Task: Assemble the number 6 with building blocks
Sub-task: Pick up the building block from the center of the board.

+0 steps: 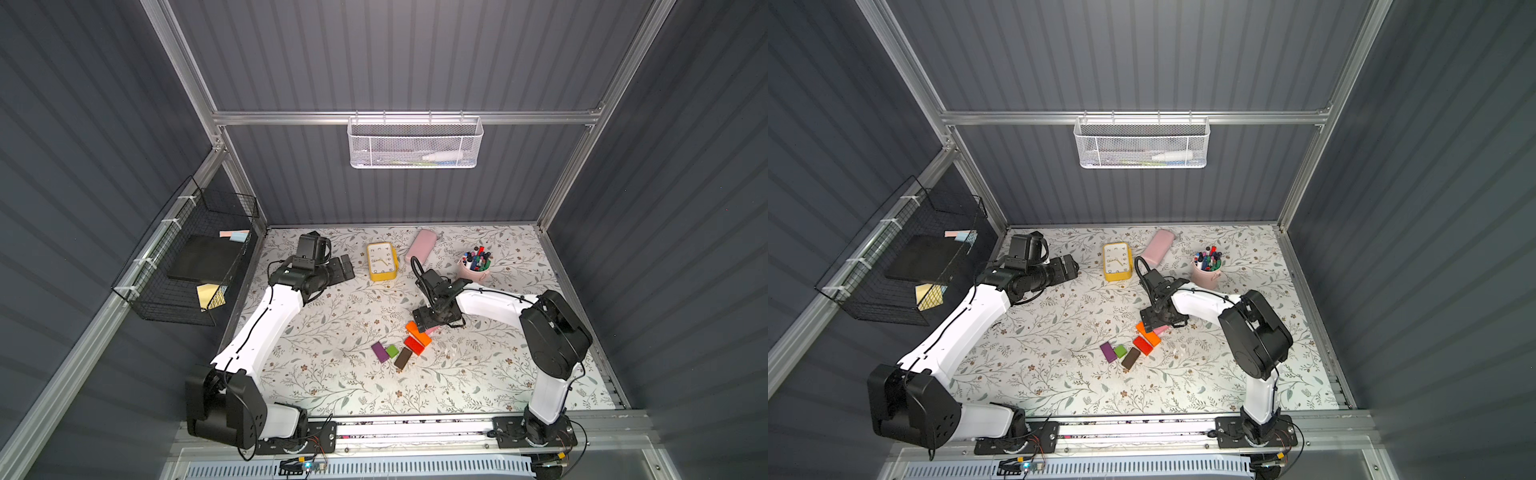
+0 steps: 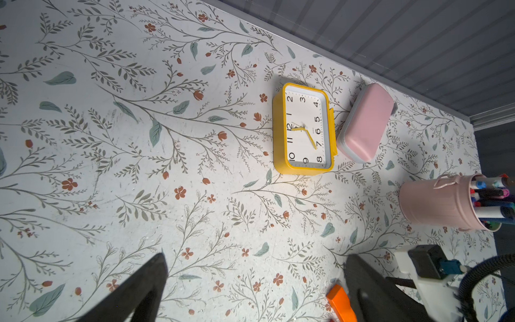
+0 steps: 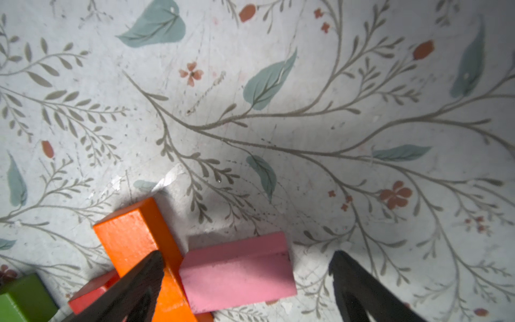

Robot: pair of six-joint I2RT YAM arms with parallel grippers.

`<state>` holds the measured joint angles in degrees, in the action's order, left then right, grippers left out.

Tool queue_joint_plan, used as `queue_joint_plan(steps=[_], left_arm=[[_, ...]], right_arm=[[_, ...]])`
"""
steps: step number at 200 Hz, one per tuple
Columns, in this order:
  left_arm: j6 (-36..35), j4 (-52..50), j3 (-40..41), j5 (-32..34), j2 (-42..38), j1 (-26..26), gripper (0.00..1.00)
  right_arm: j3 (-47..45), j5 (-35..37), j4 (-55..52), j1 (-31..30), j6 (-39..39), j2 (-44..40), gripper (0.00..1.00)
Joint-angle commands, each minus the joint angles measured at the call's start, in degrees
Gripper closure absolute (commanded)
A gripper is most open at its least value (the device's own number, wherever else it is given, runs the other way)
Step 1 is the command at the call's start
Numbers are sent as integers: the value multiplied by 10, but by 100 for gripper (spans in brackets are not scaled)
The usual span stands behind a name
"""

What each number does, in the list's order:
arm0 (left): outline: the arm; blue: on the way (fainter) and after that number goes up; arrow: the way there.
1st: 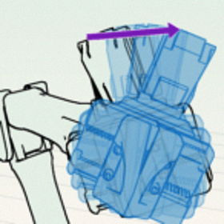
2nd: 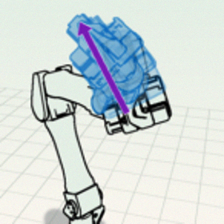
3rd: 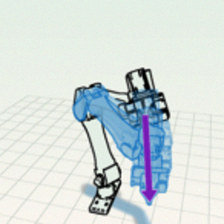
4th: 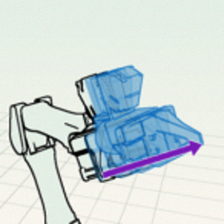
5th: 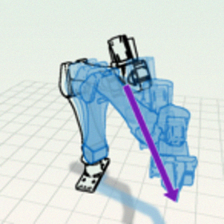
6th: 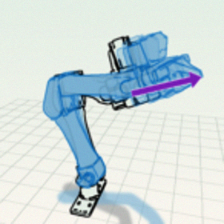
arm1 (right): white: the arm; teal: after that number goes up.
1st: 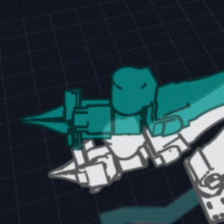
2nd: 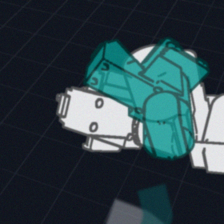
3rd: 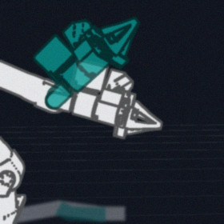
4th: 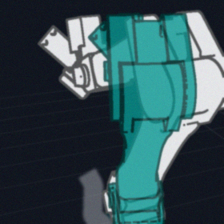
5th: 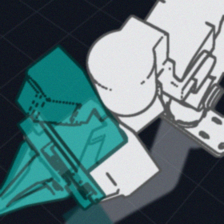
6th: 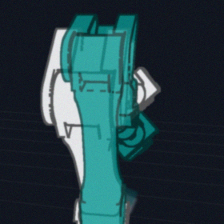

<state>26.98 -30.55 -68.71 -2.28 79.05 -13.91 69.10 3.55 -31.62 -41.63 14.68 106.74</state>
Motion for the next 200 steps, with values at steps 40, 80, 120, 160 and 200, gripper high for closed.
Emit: queue_joint_plan(steps=[40, 80, 120, 160, 200], left_arm=[[-11, 1, 12, -8, -5, -2, 1], [-14, -2, 11, -8, -6, -2, 1], [-13, -1, 11, -10, -1, -2, 1], [-12, 2, 11, -11, 3, -2, 1], [-13, 3, 11, -11, 6, -2, 1]], right_arm=[[2, 40, -27, 0, 17, 44, 6], [-5, 36, -30, 0, 18, 36, 6], [-26, 36, -29, 0, 15, 7, 6], [-36, 31, -34, 0, 11, -9, 6], [-38, 10, -27, 0, -1, -6, 14]])
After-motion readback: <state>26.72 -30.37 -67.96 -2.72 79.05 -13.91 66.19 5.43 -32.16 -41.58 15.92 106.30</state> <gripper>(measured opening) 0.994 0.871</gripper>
